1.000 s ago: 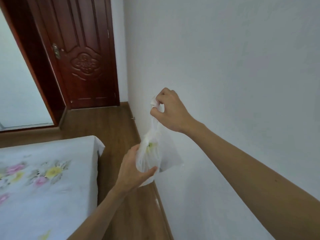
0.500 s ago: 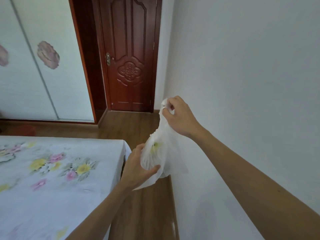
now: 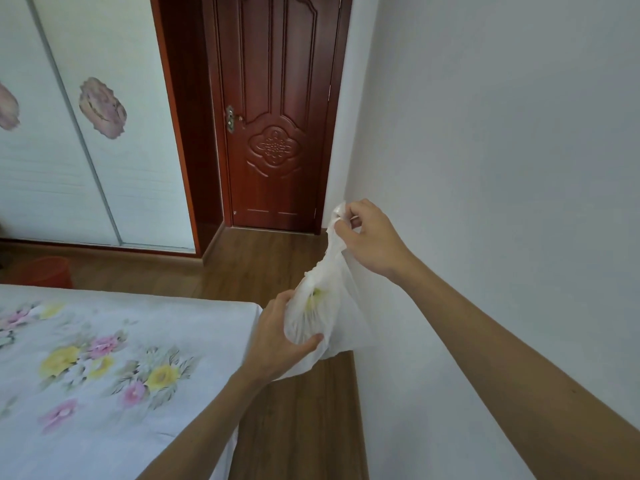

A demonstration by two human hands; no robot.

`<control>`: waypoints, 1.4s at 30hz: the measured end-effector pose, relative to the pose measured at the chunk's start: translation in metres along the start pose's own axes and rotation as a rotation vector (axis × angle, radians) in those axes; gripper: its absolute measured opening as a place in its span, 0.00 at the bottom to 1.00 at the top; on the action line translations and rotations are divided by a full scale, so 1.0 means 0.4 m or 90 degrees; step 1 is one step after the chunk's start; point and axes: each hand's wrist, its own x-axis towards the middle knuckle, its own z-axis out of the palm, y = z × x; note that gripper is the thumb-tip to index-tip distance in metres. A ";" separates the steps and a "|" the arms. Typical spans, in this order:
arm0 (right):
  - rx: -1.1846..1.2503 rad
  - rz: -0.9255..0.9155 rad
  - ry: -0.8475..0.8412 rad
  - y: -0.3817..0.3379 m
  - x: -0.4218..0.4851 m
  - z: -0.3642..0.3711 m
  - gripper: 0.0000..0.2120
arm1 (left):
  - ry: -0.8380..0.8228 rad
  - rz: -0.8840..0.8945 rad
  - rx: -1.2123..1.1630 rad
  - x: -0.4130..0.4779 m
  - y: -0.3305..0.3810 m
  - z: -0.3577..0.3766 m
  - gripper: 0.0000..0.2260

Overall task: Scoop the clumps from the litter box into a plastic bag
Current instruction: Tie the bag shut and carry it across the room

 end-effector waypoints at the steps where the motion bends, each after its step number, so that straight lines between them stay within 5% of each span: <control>1: 0.000 -0.003 0.001 0.005 0.030 0.010 0.11 | 0.004 0.004 0.006 0.032 -0.014 -0.005 0.36; 42: 0.158 -0.083 -0.124 0.400 1.073 0.338 0.09 | 0.122 -0.093 0.066 1.013 -0.355 0.056 0.39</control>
